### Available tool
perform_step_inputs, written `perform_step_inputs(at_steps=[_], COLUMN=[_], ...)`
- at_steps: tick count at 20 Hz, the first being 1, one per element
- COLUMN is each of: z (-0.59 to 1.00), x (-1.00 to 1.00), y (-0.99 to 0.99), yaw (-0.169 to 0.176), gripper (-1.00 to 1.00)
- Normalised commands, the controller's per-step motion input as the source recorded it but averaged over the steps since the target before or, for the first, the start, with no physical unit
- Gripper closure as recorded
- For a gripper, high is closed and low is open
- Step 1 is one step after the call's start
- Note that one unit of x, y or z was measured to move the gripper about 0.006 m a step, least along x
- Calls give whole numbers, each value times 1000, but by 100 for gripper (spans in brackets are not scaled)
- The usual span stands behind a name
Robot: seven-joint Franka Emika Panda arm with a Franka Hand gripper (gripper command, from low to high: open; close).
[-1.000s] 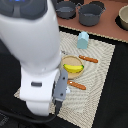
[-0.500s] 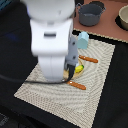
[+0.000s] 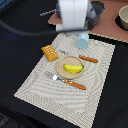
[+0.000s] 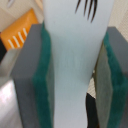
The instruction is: Interact with the objects in diverse but meaningful ways.
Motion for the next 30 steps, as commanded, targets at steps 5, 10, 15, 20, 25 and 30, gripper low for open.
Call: perform_step_inputs(at_steps=[5, 10, 15, 20, 25, 30], z=[9, -54, -134, -255, -430, -559], x=[-526, -611, -639, -696, -502, -305], y=[997, 966, 947, 904, 771, 493], yaw=[0, 0, 0, 0, -9, -17], gripper=[100, 100, 100, 100, 100, 100])
